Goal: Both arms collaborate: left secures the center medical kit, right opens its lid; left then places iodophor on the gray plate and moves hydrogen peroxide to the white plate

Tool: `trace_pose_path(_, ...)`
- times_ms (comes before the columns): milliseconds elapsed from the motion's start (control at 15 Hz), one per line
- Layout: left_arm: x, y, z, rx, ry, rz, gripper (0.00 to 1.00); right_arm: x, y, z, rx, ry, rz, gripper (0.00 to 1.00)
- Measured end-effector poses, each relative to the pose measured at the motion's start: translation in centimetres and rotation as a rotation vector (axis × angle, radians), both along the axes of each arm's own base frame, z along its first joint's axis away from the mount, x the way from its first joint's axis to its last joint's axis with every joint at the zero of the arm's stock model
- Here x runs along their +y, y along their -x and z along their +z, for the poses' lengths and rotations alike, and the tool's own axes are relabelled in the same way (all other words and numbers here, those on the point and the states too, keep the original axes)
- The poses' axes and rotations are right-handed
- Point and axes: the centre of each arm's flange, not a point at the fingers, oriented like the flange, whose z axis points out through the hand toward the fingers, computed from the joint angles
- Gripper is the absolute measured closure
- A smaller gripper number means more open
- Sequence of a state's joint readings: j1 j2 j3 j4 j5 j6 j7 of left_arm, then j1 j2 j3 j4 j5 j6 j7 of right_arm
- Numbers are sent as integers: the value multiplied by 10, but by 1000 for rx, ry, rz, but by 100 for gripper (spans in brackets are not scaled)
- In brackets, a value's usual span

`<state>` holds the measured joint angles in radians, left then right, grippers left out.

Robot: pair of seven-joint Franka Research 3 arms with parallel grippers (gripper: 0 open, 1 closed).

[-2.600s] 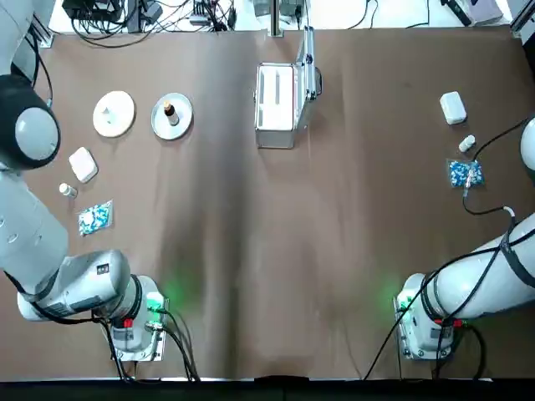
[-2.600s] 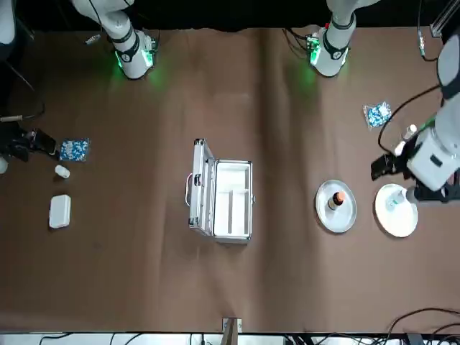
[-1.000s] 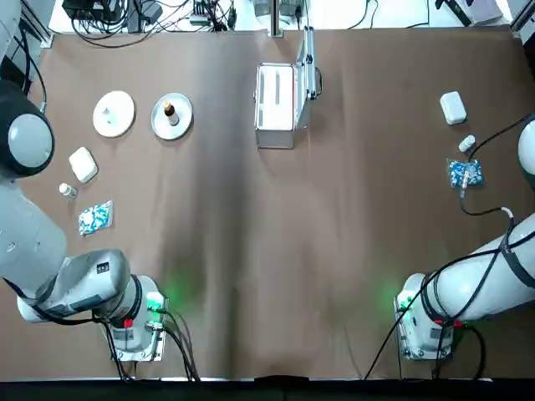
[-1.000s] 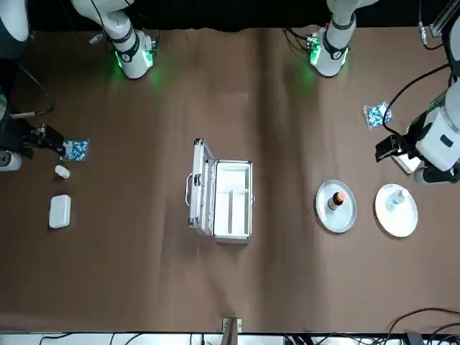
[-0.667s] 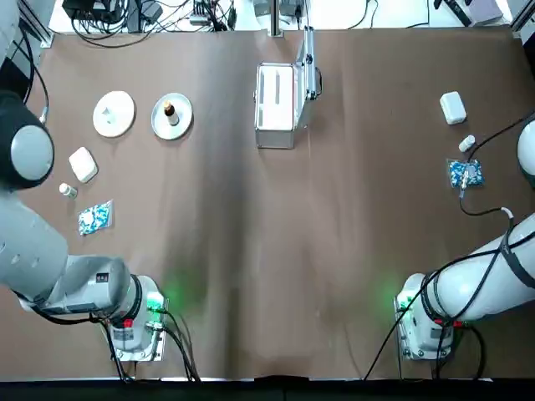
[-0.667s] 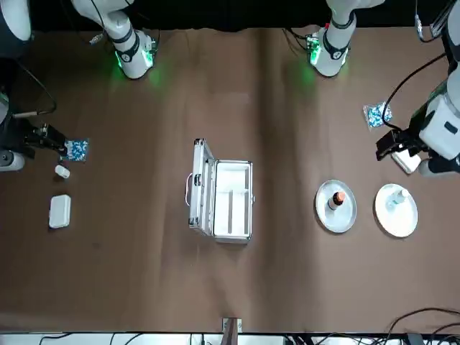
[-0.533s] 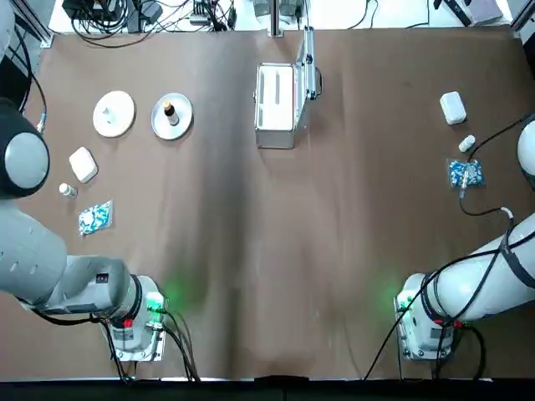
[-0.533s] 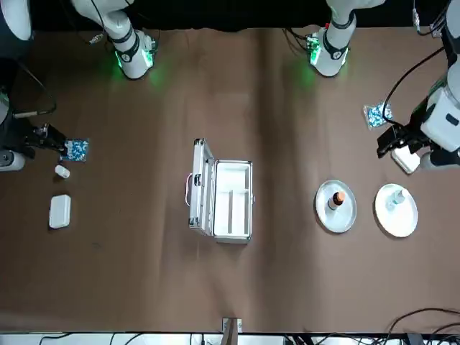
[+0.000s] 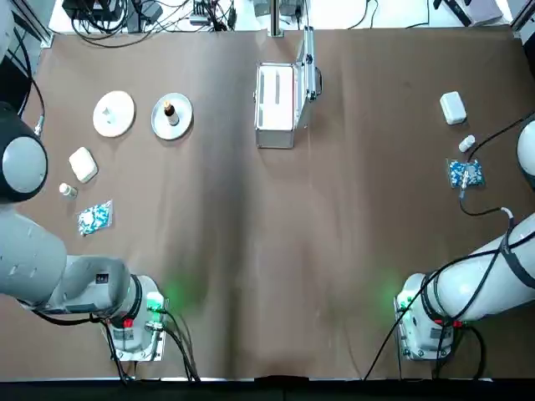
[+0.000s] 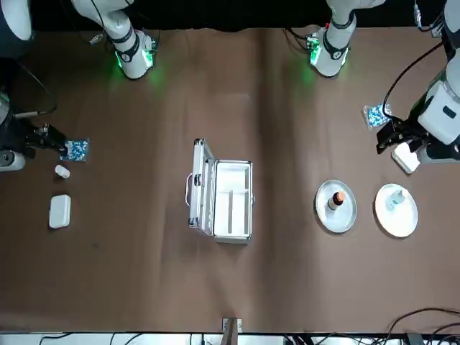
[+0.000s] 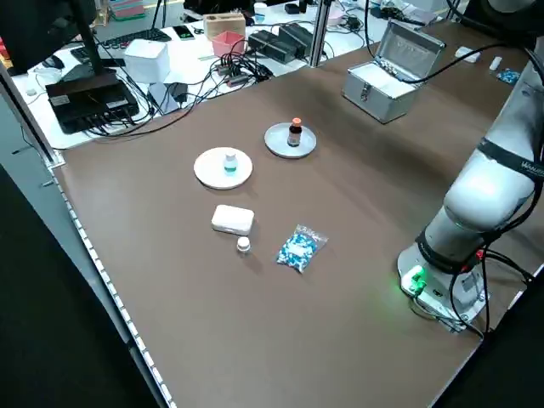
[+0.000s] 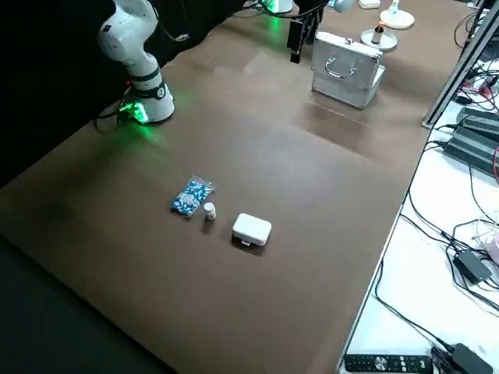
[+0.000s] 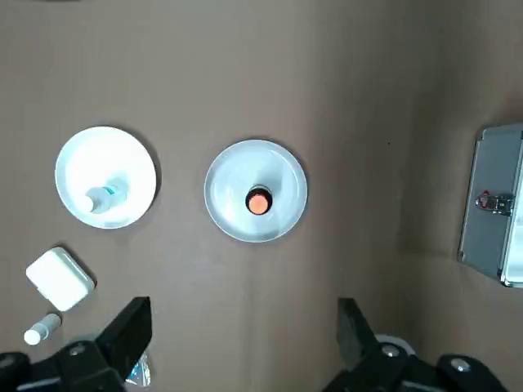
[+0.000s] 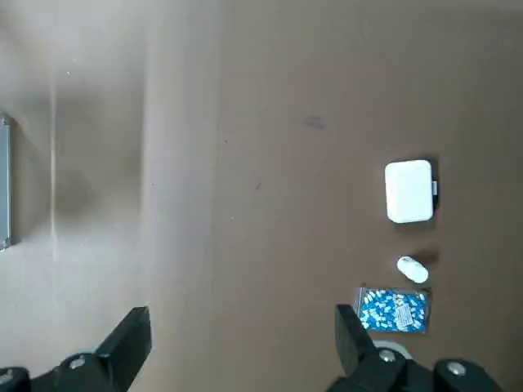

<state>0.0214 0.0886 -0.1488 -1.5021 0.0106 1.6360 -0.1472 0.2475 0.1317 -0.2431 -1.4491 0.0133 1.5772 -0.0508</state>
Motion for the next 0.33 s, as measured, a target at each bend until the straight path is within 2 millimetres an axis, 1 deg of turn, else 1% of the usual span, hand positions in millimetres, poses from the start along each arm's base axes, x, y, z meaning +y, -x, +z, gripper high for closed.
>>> trace_pose_path(333, -2, -2, -4, 4, 1, -3, 0, -6, 2, 4, -1, 0, -10, 0)
